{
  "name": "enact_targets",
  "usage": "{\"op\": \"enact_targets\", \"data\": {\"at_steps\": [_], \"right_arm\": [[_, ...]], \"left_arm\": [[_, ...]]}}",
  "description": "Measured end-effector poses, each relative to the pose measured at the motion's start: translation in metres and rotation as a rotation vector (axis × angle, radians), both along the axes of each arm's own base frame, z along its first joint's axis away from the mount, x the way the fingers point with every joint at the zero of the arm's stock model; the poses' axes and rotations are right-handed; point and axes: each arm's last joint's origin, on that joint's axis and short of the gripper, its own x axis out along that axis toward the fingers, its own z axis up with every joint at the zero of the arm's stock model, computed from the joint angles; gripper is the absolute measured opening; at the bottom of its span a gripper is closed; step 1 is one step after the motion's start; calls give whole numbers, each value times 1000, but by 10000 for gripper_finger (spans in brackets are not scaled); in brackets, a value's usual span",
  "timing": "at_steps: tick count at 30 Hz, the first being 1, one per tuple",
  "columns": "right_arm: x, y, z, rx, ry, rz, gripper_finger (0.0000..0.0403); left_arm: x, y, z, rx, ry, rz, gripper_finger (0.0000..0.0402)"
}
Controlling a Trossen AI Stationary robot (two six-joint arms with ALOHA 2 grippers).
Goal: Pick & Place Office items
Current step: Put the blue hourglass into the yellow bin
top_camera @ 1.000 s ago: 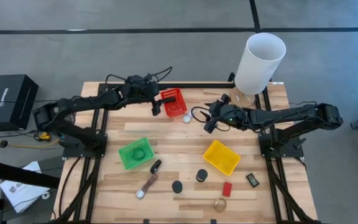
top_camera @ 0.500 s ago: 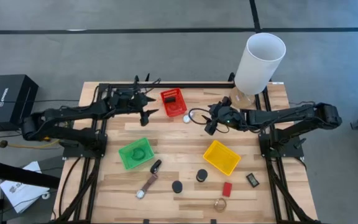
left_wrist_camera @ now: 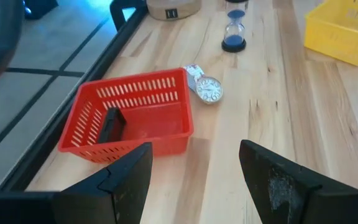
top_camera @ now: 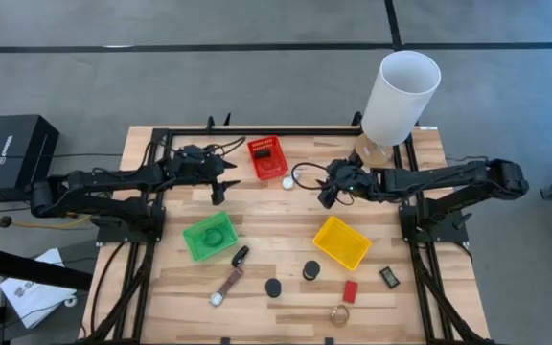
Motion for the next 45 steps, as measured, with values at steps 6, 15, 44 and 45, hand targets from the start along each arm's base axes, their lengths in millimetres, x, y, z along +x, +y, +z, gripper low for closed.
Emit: {"op": "enact_targets", "data": {"at_steps": [6,15,44,45], "right_arm": [[-5,-1,-4,40,33,-45,260],[-6,-2,-4,16,21,-104,260],[5,-14,-38,65,151,-182,260],[5,-14,-41,68,163,-185,260]], "left_arm": [[1,1,3,14,-28,1,237],[3,1,6,33,-66,0,237],[5,2,12,60,-124,0,237],[5,2,12,61,-126,0,237]]}}
